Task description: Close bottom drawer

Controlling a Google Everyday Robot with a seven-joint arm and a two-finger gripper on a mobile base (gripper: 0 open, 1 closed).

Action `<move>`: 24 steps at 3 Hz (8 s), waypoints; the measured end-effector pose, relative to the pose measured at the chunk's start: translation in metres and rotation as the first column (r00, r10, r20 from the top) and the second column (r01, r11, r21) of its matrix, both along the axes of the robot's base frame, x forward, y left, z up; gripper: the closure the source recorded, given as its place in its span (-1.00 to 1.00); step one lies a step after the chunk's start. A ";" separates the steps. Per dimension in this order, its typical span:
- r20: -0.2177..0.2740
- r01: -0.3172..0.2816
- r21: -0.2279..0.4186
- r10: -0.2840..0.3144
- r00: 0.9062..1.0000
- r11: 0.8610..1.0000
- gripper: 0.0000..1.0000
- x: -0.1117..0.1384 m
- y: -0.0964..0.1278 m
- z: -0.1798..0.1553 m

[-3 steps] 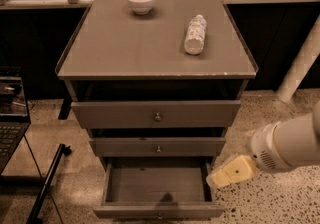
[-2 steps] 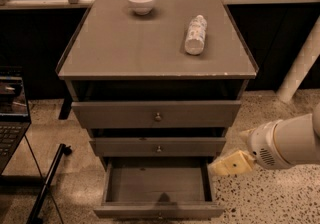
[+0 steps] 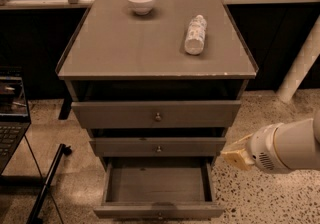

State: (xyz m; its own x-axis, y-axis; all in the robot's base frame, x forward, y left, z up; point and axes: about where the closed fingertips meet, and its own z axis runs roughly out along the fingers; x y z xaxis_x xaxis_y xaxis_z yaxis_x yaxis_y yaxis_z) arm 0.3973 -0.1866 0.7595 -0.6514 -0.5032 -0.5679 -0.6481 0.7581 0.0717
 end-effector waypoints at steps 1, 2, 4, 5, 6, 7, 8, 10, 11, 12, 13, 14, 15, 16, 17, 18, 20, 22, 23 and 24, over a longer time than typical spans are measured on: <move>0.011 0.074 0.048 -0.075 0.997 0.996 0.84 -0.009 0.004 -0.023; -0.020 0.158 0.060 -0.157 0.987 0.986 1.00 -0.020 0.008 -0.078; -0.161 0.359 0.151 -0.335 0.928 0.921 1.00 -0.008 -0.002 -0.216; -0.313 0.385 0.196 -0.314 0.896 0.902 1.00 -0.010 0.006 -0.298; -0.310 0.384 0.195 -0.315 0.897 0.902 1.00 -0.009 0.006 -0.297; -0.320 0.448 0.195 -0.375 0.870 0.873 1.00 -0.010 0.001 -0.326; -0.337 0.502 0.227 -0.417 0.844 0.834 1.00 -0.009 -0.015 -0.378; -0.505 0.486 0.331 -0.283 0.815 0.809 1.00 -0.010 -0.029 -0.491; -0.597 0.469 0.363 -0.185 0.781 0.805 1.00 -0.005 -0.023 -0.533; -0.594 0.455 0.394 -0.156 0.789 0.799 1.00 0.012 -0.032 -0.527; -0.610 0.466 0.381 -0.161 0.776 0.799 1.00 0.008 -0.029 -0.537; -0.630 0.476 0.379 -0.156 0.761 0.793 1.00 0.011 -0.028 -0.554; -0.639 0.497 0.370 -0.174 0.749 0.785 1.00 0.013 -0.032 -0.566; -0.646 0.507 0.367 -0.179 0.742 0.780 1.00 0.017 -0.036 -0.577; -0.659 0.509 0.366 -0.170 0.733 0.779 1.00 0.026 -0.038 -0.588; -0.660 0.497 0.367 -0.156 0.735 0.786 1.00 0.047 -0.038 -0.593; -0.620 0.494 0.334 -0.207 0.757 0.803 1.00 0.111 -0.038 -0.586; -0.498 0.508 0.319 -0.314 0.808 0.800 1.00 0.181 -0.034 -0.552; -0.498 0.508 0.319 -0.314 0.808 0.800 1.00 0.181 -0.034 -0.552; -0.510 0.534 0.328 -0.330 0.795 0.780 1.00 0.163 -0.036 -0.555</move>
Offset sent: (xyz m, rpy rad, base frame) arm -0.0067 -0.0179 -0.1769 0.0638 -0.0451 -0.4973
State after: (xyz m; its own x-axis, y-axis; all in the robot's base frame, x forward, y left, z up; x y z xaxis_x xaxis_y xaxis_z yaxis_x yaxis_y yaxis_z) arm 0.5602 -0.2231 0.2046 -0.9504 0.1247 -0.2848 -0.0899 0.7666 0.6358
